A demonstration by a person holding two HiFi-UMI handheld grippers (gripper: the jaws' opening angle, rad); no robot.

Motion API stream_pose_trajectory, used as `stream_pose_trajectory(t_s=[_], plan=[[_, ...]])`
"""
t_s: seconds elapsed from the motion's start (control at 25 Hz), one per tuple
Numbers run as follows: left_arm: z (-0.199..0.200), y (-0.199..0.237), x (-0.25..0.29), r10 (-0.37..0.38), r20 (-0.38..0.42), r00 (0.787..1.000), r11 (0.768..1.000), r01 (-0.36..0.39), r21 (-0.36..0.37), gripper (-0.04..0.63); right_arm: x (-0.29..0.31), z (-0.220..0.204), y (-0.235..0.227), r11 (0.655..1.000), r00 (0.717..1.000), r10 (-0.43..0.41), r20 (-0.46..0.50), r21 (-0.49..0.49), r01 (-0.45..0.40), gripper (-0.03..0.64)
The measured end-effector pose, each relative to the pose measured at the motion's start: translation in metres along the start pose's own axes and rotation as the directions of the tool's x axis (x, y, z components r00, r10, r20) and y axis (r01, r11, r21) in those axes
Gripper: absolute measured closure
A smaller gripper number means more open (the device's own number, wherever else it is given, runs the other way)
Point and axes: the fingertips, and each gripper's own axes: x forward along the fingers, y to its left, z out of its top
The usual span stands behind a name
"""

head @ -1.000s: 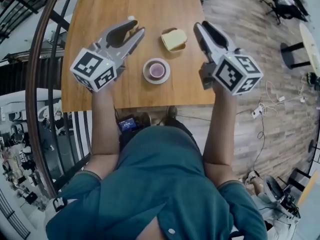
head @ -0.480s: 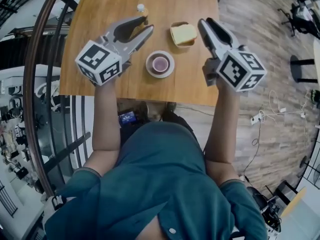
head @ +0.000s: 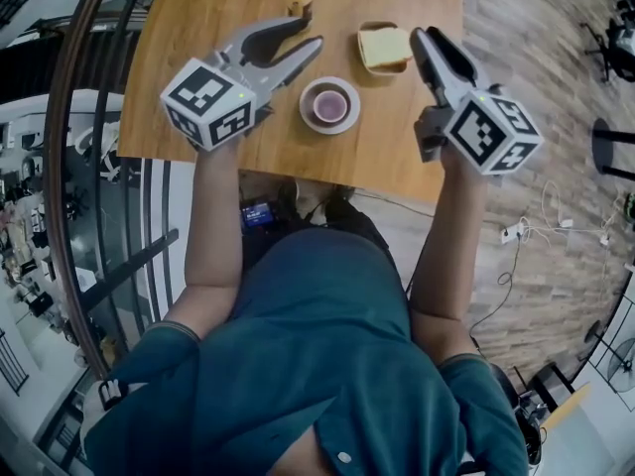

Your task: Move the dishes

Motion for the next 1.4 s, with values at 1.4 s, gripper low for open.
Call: stream_pose_trajectory(t_s=[1.4], plan=[[-0.164,0.005,0.043,-0.065,-0.214,0.975,0.988,0.033,-0.149,0.422,0.066,-0.149,-0.046,0.989,0.972,0.032,-0.232,0.149,0.003,0.528]])
